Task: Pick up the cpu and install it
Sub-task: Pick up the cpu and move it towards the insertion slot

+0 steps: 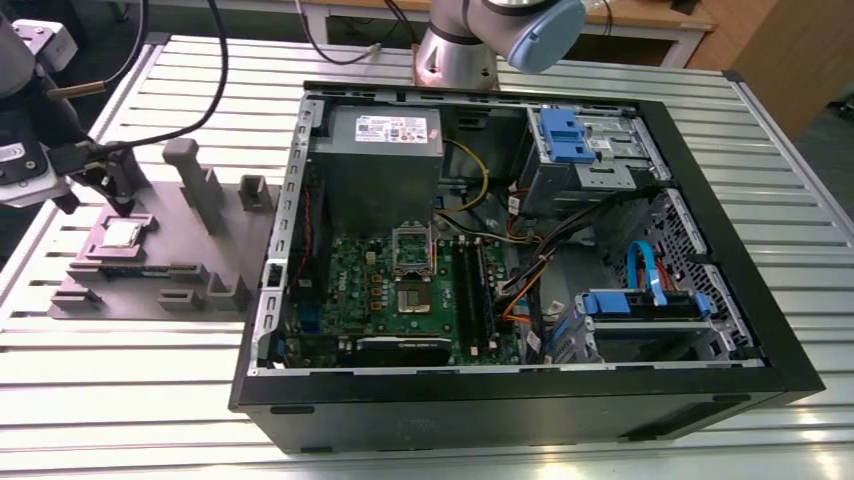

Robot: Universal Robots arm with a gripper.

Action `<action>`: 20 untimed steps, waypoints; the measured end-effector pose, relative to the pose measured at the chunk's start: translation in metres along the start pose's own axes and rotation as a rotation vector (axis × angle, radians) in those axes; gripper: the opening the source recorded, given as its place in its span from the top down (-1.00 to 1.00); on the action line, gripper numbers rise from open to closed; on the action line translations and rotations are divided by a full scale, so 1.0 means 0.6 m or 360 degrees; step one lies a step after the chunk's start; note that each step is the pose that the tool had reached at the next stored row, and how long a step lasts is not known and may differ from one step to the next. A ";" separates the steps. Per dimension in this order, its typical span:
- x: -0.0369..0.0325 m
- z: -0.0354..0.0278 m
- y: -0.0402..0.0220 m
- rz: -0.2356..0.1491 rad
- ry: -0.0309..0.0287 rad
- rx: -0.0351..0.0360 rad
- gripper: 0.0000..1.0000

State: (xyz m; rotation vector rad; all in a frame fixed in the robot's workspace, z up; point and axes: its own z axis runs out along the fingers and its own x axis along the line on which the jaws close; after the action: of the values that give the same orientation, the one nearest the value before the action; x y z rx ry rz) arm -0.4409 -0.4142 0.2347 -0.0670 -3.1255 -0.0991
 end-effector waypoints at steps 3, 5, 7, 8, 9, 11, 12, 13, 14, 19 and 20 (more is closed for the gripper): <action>-0.001 0.009 -0.001 0.0000 0.00001 0.0000 -0.27; -0.001 0.015 -0.001 0.0000 0.00000 0.0000 -0.27; -0.001 0.017 -0.001 0.0000 0.00003 0.0000 -0.27; -0.001 0.017 -0.001 0.0000 0.00004 0.0000 -0.27; -0.001 0.017 -0.001 0.0000 0.00005 0.0000 -0.27; -0.001 0.018 -0.001 0.0000 0.00001 0.0000 -0.27; -0.001 0.018 -0.001 0.0000 0.00001 0.0000 -0.27; -0.001 0.018 -0.001 0.0000 0.00001 0.0000 -0.27; -0.001 0.018 -0.001 0.0000 0.00002 0.0000 -0.27; -0.001 0.018 -0.001 0.0000 0.00002 0.0000 -0.27; -0.001 0.018 -0.001 0.0000 0.00003 0.0000 -0.27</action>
State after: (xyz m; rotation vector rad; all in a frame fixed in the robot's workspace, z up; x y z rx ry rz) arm -0.4405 -0.4142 0.2240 -0.0670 -3.1253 -0.0991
